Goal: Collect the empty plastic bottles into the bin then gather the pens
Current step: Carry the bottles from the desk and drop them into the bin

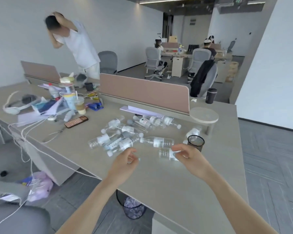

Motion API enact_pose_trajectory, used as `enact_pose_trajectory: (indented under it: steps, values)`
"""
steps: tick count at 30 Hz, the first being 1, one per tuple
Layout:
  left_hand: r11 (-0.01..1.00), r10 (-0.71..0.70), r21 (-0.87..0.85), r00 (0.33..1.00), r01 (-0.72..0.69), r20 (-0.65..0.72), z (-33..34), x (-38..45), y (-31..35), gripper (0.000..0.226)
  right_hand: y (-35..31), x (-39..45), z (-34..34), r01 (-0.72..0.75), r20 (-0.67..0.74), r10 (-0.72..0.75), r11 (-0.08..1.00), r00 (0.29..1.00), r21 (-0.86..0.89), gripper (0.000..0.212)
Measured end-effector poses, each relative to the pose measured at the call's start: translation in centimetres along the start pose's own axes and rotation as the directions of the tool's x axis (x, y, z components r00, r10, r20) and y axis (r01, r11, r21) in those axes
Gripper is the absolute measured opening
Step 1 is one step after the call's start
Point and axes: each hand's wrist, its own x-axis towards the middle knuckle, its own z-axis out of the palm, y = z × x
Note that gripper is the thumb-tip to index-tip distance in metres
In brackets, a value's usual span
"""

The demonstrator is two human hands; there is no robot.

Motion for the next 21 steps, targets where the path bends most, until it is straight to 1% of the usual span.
enact_pose_trajectory:
  steps: [6,11,16,21]
  values:
    - [0.997,-0.057,-0.061,0.998,0.057,-0.006,-2.1,2.3,-4.0,0.027,-0.7,3.7,4.3,0.013,0.075,-0.006,0.996,0.997,-0.094,0.021]
    - [0.988,-0.121,-0.1,0.993,0.122,0.014,-2.3,5.4,-7.3,0.027,-0.2,8.7,6.5,0.003,0.148,0.008,0.997,0.989,-0.073,0.021]
    - [0.97,-0.218,-0.112,0.976,0.214,-0.025,-4.0,9.9,-10.2,0.024,-0.1,14.7,9.1,0.005,0.186,0.012,0.996,0.983,-0.091,0.02]
    - [0.95,-0.291,-0.139,0.955,0.28,-0.058,-5.4,13.7,-13.0,0.018,0.2,18.8,12.3,0.017,0.271,0.021,0.99,0.962,-0.14,0.022]
